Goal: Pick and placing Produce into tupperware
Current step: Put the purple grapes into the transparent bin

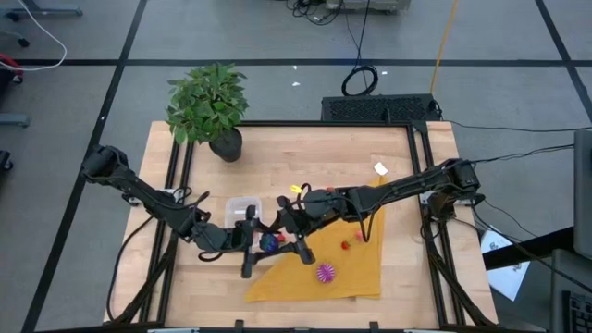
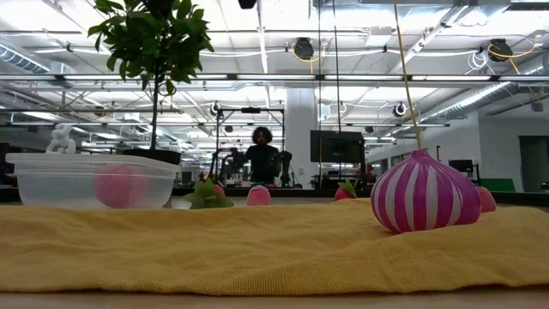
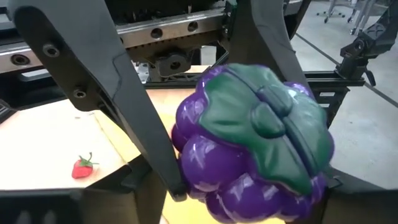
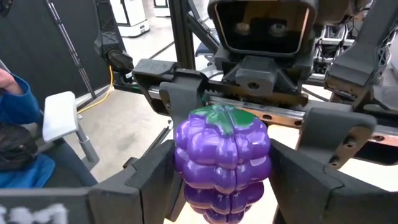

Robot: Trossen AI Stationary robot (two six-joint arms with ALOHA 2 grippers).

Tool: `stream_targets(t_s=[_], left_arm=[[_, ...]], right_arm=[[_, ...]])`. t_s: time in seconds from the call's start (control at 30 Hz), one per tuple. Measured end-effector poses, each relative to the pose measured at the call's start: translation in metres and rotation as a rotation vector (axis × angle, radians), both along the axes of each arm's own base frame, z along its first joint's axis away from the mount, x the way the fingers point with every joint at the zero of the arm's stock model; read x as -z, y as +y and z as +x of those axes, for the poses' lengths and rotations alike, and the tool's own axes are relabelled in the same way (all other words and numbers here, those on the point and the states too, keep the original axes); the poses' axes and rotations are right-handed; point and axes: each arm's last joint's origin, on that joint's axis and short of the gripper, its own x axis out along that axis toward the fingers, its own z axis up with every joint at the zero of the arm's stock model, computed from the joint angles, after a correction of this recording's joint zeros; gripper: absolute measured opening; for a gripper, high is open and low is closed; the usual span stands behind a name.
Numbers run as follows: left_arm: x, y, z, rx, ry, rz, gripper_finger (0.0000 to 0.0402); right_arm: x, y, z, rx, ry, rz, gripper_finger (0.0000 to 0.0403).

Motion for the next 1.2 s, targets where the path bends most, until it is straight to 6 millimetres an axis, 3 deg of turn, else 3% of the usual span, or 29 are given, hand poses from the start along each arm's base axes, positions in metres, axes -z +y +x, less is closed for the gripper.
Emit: stream_targets(t_s=[0.23,0.4,1.0,1.2], left_arm=[[0.0001,-0.0006,-0.0001,0.023,0.002,0.008,0.017],[-0.0001,-0.0006,0.0,0.025,0.0,0.015,0.0155],[-0.0065,-0.0094,-0.0032,0.089,-0.065,0.063,0.0224],[-0.0081,-0.01,-0.003,0.106,-0.081,0.078,0.0231]], right_arm=[[-0.0004,0.0001,0.0001,-0.001,-0.003,0.001,0.0223],[-0.0001,0.0,0.0,0.003,0.005,0.011,0.0223],[-0.001,0.0005,0.0004,-0.006,-0.012,0.0,0.0223],[-0.0017,0.0007,0.0005,-0.011,-0.027,-0.011,0.0223]])
